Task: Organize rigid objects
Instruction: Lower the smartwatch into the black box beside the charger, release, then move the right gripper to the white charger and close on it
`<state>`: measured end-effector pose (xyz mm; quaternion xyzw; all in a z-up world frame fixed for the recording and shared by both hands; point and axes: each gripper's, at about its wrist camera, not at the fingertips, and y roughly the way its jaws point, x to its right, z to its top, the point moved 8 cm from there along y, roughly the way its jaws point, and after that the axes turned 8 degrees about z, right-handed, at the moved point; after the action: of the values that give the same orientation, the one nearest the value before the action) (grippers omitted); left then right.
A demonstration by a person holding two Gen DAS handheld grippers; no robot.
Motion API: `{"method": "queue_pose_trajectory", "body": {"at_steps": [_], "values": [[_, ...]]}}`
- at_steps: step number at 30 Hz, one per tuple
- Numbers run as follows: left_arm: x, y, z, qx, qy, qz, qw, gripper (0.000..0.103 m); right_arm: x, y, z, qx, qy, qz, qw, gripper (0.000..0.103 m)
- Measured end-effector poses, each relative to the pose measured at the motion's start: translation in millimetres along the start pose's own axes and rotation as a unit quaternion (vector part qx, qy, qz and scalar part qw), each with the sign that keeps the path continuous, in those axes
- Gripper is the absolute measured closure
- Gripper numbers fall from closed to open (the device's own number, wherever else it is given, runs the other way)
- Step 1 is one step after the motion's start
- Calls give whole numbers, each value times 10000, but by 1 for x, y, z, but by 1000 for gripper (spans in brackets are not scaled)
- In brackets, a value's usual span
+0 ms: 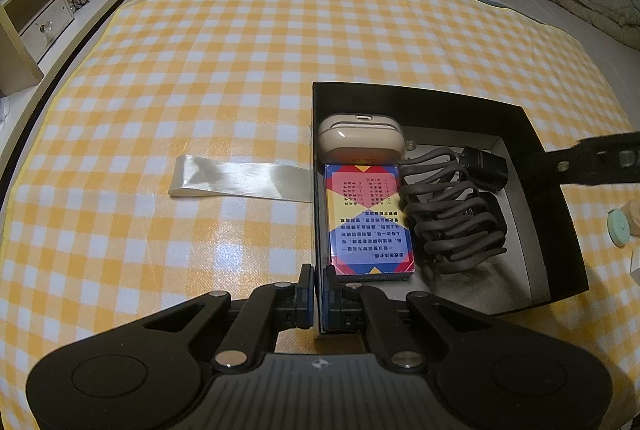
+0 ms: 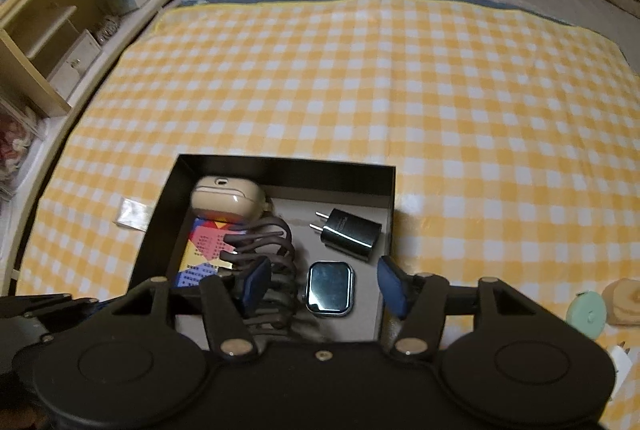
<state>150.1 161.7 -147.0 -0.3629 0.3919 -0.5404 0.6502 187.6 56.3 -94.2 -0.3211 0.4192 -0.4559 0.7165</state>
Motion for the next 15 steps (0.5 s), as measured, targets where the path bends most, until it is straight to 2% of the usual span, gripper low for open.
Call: {"method": "queue_pose_trajectory", "body": {"at_steps": [12,15], "values": [[-5,-1,0,-20,-41,35,10000,100,12,-46,-1,433,-233,269,9984,13],[-5,-1,0,-22,-41,51,10000,100,19,-57,-2,534,-273,366,9975,2]]}}
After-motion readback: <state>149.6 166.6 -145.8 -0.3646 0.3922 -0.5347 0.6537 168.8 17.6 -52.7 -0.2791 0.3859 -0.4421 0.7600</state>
